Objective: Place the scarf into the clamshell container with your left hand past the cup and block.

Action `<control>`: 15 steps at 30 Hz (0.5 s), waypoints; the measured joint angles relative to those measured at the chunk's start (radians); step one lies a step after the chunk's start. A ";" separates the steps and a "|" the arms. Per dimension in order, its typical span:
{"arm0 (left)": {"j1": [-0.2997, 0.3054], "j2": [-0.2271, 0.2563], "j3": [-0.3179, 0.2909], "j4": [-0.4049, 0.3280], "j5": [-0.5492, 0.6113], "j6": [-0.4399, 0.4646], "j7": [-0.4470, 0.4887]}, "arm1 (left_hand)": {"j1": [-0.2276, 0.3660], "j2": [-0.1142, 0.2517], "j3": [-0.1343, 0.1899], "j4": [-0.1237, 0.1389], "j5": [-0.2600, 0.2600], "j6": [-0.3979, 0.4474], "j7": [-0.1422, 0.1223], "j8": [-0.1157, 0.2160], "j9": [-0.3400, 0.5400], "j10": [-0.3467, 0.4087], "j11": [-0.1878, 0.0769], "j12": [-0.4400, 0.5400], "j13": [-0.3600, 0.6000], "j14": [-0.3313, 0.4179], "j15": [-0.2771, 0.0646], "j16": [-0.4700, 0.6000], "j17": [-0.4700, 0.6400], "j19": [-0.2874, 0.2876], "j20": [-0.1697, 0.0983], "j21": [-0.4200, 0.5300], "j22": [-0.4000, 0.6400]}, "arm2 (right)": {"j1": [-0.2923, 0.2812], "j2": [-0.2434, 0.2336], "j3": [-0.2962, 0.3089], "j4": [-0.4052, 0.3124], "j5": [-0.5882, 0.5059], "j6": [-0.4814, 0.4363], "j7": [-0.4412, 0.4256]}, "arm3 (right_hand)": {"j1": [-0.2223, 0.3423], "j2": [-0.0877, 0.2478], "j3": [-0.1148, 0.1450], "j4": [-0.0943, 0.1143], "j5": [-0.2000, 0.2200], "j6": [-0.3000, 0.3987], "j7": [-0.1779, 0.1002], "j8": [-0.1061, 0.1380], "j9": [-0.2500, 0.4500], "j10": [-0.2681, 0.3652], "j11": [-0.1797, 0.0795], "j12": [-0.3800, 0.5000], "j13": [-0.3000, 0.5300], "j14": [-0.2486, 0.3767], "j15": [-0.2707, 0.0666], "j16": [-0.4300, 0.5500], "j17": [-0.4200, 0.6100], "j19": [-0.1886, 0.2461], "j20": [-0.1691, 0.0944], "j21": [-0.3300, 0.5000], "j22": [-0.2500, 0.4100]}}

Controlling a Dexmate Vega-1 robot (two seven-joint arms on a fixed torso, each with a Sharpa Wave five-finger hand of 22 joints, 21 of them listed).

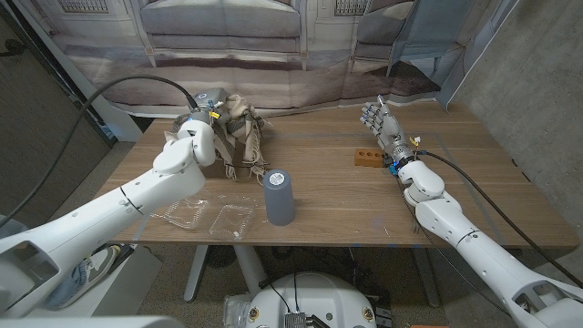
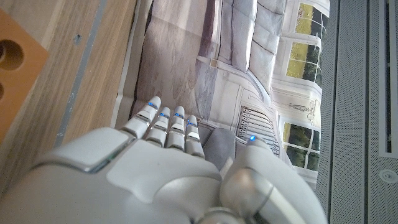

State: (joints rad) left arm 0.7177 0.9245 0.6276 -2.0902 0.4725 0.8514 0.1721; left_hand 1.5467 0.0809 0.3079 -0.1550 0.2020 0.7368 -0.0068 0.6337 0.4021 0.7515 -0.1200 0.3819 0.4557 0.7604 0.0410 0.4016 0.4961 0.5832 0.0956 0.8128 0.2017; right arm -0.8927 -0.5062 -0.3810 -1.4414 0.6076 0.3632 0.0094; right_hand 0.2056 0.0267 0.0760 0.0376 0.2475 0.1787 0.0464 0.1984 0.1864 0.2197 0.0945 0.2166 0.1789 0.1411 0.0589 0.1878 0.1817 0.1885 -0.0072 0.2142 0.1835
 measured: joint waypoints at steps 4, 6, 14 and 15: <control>0.024 0.016 -0.024 -0.016 -0.008 -0.015 0.008 | 0.000 0.000 0.000 0.000 0.000 0.000 0.000 0.001 0.002 0.000 0.000 -0.001 0.002 0.000 0.000 -0.001 0.001 0.000 0.000 0.006 0.000 | 0.000 -0.002 0.000 -0.004 -0.001 -0.004 -0.001 | 0.000 0.000 0.000 0.000 0.000 0.000 0.000 0.000 0.000 0.000 0.000 0.000 0.000 0.000 0.000 0.000 0.000 0.002 -0.002 0.000 0.000; 0.037 0.024 -0.037 -0.024 -0.011 -0.023 0.011 | 0.000 0.000 0.000 0.000 0.000 0.000 0.000 0.006 0.003 0.000 0.000 -0.001 0.006 0.001 -0.001 -0.002 0.002 0.000 0.000 0.008 -0.002 | 0.002 -0.002 -0.001 -0.005 -0.002 -0.007 -0.001 | 0.000 0.000 -0.003 -0.003 0.000 0.000 0.000 0.000 0.000 0.000 0.000 0.000 0.000 0.000 0.000 0.000 0.000 0.006 -0.006 0.000 0.000; 0.064 0.043 -0.072 -0.036 -0.019 -0.040 0.015 | -0.001 0.001 0.000 0.000 0.000 0.001 -0.001 0.007 0.004 0.004 0.004 -0.002 0.010 0.001 -0.002 -0.006 0.010 -0.005 -0.005 0.022 -0.005 | 0.006 -0.003 -0.002 -0.008 -0.004 -0.015 -0.004 | 0.000 0.000 -0.004 -0.004 0.000 0.000 0.000 0.000 0.000 0.000 0.000 0.000 0.000 0.000 0.000 0.000 0.000 0.006 -0.005 0.000 0.000; 0.066 0.045 -0.075 -0.036 -0.022 -0.052 0.015 | -0.001 0.001 0.000 0.000 0.000 0.004 -0.004 0.007 0.004 0.004 0.004 -0.002 0.015 0.001 -0.002 -0.006 0.010 -0.007 -0.007 0.023 -0.005 | 0.008 -0.003 -0.003 -0.009 -0.005 -0.015 -0.004 | 0.000 0.000 -0.004 -0.004 0.000 0.000 0.000 0.000 0.000 0.000 0.000 0.000 0.000 0.000 0.000 0.000 0.000 0.009 -0.002 0.000 0.000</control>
State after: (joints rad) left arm 0.7837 0.9693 0.5527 -2.1265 0.4502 0.7997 0.1875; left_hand 1.5453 0.0822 0.3079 -0.1551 0.2020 0.7405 -0.0104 0.6407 0.4061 0.7555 -0.1162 0.3802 0.4704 0.7618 0.0393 0.3957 0.5061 0.5762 0.0887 0.8362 0.1967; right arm -0.8850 -0.5094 -0.3837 -1.4502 0.6029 0.3480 0.0051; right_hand 0.2057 0.0267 0.0718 0.0334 0.2475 0.1787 0.0464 0.1984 0.1864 0.2197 0.0945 0.2166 0.1789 0.1411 0.0589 0.1878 0.1818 0.1977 -0.0091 0.2144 0.1835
